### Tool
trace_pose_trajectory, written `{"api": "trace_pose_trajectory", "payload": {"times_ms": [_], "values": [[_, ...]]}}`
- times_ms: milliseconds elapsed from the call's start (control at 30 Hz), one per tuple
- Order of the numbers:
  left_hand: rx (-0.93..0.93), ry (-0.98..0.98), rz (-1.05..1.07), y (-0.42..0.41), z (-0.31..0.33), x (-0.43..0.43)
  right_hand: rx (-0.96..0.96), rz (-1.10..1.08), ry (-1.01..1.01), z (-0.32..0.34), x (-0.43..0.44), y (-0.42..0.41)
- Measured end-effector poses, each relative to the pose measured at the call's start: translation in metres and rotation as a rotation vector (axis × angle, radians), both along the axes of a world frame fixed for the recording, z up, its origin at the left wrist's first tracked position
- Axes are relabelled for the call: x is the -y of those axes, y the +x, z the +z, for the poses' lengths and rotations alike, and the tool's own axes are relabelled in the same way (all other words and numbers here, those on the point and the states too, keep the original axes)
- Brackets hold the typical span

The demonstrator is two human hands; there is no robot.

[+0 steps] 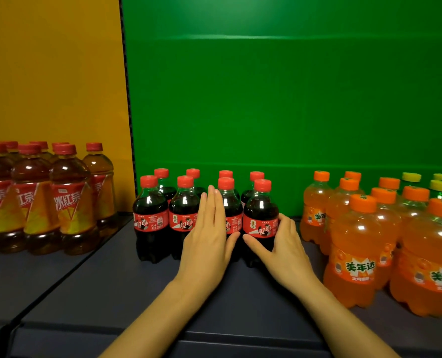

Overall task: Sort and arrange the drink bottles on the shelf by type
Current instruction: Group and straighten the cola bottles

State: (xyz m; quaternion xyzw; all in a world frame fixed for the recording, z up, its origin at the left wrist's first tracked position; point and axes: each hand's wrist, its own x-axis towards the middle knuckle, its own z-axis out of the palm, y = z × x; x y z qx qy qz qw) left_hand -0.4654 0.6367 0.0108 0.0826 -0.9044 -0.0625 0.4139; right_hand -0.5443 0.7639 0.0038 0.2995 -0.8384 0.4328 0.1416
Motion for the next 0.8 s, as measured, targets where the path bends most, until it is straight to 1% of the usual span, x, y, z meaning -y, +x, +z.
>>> {"api": "trace_pose_trajectory", "payload": {"times_ms": [67, 133, 200, 233, 267, 300, 333, 400, 433, 467, 500, 567, 700, 800], "values": [[-0.041, -0.091, 0.017, 0.005, 0.002, 0.003, 0.039, 0.034, -0.039, -0.002, 0.001, -0.002], [-0.118, -0.165, -0.015, 0.017, 0.005, 0.011, 0.104, 0.087, -0.1, -0.002, 0.002, -0.003], [-0.24, -0.182, -0.053, 0.035, 0.009, 0.029, 0.188, 0.153, -0.182, -0.002, 0.004, -0.004], [-0.297, -0.151, -0.053, 0.043, 0.01, 0.042, 0.231, 0.183, -0.229, -0.001, 0.004, -0.004], [-0.34, -0.079, -0.053, 0.051, 0.01, 0.056, 0.268, 0.203, -0.282, 0.0, 0.005, -0.004], [-0.36, 0.052, -0.063, 0.06, 0.012, 0.068, 0.288, 0.212, -0.339, 0.0, 0.006, -0.005], [-0.345, 0.239, -0.081, 0.066, 0.013, 0.08, 0.299, 0.209, -0.39, 0.0, 0.007, -0.006], [-0.223, 0.639, -0.132, 0.071, 0.012, 0.1, 0.318, 0.213, -0.441, 0.001, 0.011, -0.008], [-0.129, 0.783, -0.158, 0.07, 0.012, 0.108, 0.335, 0.228, -0.455, 0.002, 0.014, -0.008], [-0.04, 0.887, -0.197, 0.068, 0.011, 0.115, 0.355, 0.244, -0.468, 0.002, 0.017, -0.009], [0.025, 0.952, -0.245, 0.065, 0.01, 0.122, 0.37, 0.253, -0.48, 0.002, 0.019, -0.009], [0.086, 0.998, -0.351, 0.056, 0.009, 0.131, 0.381, 0.261, -0.504, 0.002, 0.022, -0.008], [0.134, 0.962, -0.506, 0.04, 0.002, 0.144, 0.368, 0.285, -0.532, 0.001, 0.022, -0.007], [0.134, 0.982, -0.551, 0.035, -0.001, 0.148, 0.349, 0.289, -0.539, 0.0, 0.023, -0.006]]}}
